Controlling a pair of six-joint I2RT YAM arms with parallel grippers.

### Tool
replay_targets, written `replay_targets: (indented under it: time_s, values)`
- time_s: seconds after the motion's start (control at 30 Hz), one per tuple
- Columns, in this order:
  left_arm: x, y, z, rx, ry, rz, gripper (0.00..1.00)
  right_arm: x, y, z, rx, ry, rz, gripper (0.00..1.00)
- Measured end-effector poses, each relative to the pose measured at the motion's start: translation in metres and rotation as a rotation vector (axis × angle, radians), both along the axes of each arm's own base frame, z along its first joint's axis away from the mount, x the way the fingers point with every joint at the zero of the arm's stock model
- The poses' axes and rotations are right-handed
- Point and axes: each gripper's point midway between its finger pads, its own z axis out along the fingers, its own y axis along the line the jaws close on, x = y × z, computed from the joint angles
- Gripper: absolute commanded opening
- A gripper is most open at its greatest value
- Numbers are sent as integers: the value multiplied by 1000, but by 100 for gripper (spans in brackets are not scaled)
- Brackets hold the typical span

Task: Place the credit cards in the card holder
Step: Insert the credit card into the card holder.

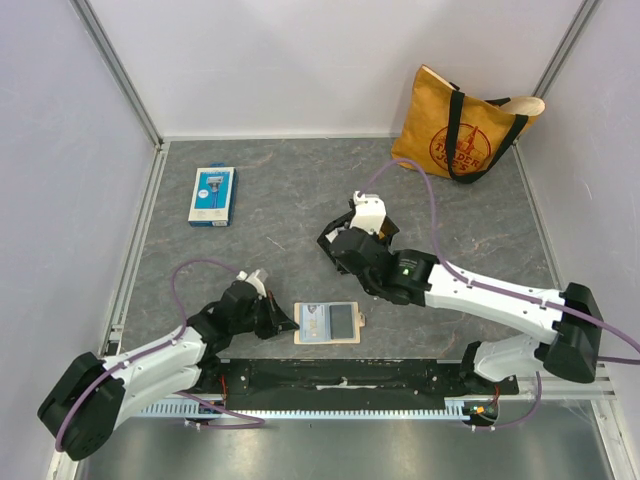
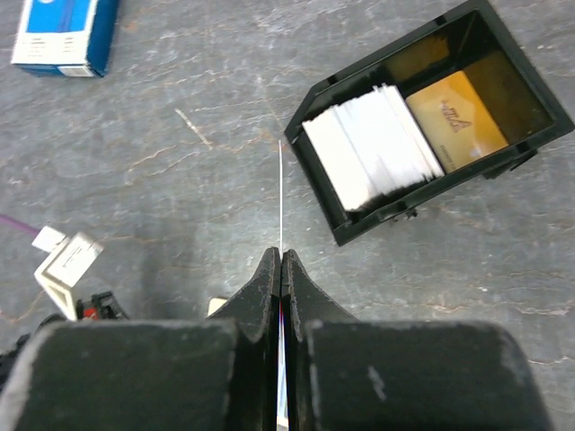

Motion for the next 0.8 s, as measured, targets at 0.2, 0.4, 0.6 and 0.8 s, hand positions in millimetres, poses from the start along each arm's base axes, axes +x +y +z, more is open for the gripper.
replay_targets:
  time_s: [0.2,0.4,0.6,0.8]
  values:
    - [2,-2,9,-16,-26,-3,2,-15,12,-8,87,59,67,0]
    - [5,-3,22,-51,-75,1,2,-31,18,-30,114,143,110,0]
    - [3,-1,17,-33,-53,1,2,-44,25,-37,104,172,140,0]
    - [3,-1,17,-32,-53,1,2,-60,32,-50,28,191,115,0]
